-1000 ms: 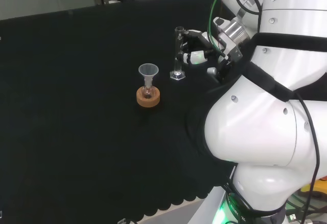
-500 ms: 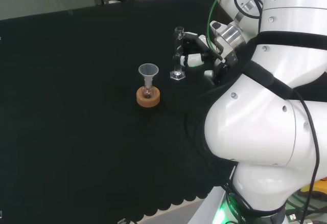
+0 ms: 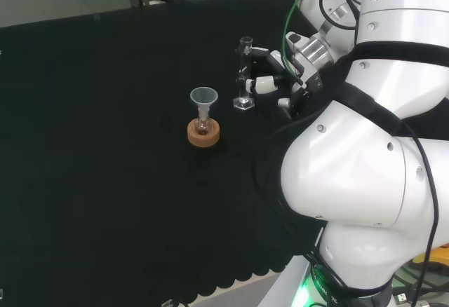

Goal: Pick up the graduated cylinder.

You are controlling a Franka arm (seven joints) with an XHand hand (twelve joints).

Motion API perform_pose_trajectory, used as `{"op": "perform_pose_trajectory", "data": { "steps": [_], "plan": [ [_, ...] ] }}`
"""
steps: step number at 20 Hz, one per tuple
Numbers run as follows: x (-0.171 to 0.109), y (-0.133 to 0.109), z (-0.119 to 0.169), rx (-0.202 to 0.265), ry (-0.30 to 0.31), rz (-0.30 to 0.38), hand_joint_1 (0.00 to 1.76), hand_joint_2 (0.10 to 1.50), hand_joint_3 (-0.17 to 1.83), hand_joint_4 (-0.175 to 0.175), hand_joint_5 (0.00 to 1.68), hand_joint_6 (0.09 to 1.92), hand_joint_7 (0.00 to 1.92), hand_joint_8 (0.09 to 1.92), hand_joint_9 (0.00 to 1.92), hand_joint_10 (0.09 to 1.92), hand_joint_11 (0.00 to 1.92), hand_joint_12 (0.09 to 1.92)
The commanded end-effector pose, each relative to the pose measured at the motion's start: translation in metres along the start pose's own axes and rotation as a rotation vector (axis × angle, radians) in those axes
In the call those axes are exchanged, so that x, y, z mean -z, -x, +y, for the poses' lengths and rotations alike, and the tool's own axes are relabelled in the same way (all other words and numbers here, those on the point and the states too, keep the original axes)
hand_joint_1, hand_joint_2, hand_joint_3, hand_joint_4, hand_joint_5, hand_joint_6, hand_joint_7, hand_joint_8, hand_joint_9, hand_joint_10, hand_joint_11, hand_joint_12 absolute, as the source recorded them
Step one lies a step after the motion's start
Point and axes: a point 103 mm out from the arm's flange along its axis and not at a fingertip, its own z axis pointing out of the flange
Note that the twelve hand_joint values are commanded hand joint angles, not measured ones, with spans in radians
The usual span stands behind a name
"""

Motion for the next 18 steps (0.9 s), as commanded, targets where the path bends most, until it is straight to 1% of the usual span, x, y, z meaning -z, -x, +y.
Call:
{"op": "perform_pose_trajectory", "data": {
  "steps": [1,2,4,6,9,12,18],
  "plan": [
    [0.003,0.002,0.002,0.012,0.034,0.036,1.15,0.58,0.71,-0.04,0.61,0.1,0.59,0.6,0.88,0.42,0.64,1.13],
    [0.004,0.003,0.003,0.012,0.04,0.041,1.15,0.59,0.71,-0.038,0.62,0.12,0.6,0.59,0.89,0.41,0.65,1.12],
    [0.006,0.004,0.002,0.016,0.033,0.041,1.16,0.59,0.71,-0.036,0.64,0.13,0.61,0.59,0.9,0.4,0.66,1.12],
    [0.001,0.005,0.003,0.021,0.03,0.029,1.16,0.59,0.7,-0.036,0.64,0.16,0.62,0.58,0.92,0.37,0.68,1.1],
    [-0.002,0.004,0.004,0.027,0.035,0.025,1.17,0.6,0.7,-0.037,0.6,0.27,0.65,0.56,0.97,0.31,0.72,1.08],
    [-0.006,0.003,0.006,0.033,0.043,0.031,1.18,0.61,0.69,-0.037,0.56,0.38,0.67,0.55,1.0,0.27,0.74,1.06],
    [-0.009,0.001,0.009,0.047,0.063,0.064,1.19,0.63,0.68,-0.035,0.52,0.49,0.67,0.56,1.02,0.24,0.76,1.05]
  ]
}}
